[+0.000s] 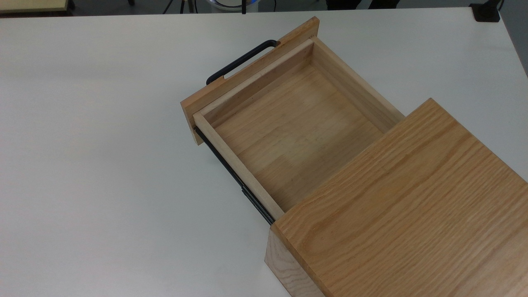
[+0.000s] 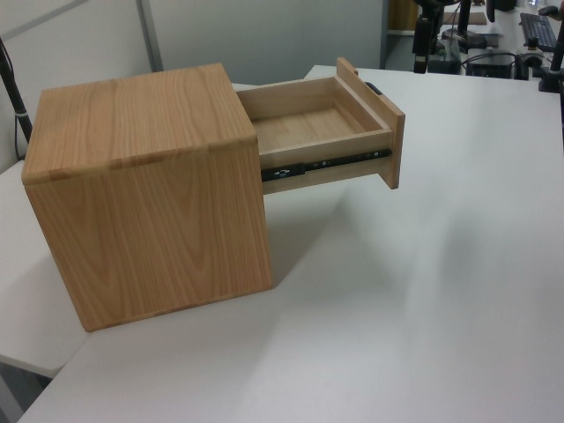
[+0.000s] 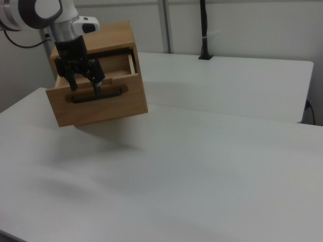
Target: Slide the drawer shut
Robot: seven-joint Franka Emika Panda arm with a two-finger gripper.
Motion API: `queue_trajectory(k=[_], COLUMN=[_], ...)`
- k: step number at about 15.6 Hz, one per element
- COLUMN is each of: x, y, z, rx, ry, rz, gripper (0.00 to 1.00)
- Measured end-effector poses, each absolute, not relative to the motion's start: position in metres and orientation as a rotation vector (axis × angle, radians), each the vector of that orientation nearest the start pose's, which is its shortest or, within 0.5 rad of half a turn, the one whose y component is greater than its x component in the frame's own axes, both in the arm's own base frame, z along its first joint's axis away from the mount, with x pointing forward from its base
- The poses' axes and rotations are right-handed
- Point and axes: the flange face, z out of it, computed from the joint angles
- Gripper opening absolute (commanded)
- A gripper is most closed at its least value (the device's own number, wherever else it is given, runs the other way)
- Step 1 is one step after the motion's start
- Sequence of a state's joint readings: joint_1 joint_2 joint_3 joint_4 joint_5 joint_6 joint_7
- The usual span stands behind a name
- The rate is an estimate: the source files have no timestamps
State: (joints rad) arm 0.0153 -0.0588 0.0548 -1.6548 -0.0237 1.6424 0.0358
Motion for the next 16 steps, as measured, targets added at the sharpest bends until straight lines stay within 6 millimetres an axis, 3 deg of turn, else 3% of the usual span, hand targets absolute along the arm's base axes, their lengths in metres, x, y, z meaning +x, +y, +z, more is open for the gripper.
queue_trajectory(k=[4,7,10,11,13,16], x=[0.542,0.547,0.564,0.574,0.592,0.61], y=[0.032,0.03,0.03,0.032,0.041,0.062], z=[0.623,0.615,0.588,0.576,0.554,0.538], rx=[-3.128,-3.115,-3.102,-3.101,-3.102,-3.126], ry=[-0.072,-0.399,-0.615,-0.639,-0.629,-0.46], rz=[-0.075,-0.056,-0.015,-0.032,-0.071,-0.165], gripper=[0.96,0.61,0.06,0.0,0.0,0.0])
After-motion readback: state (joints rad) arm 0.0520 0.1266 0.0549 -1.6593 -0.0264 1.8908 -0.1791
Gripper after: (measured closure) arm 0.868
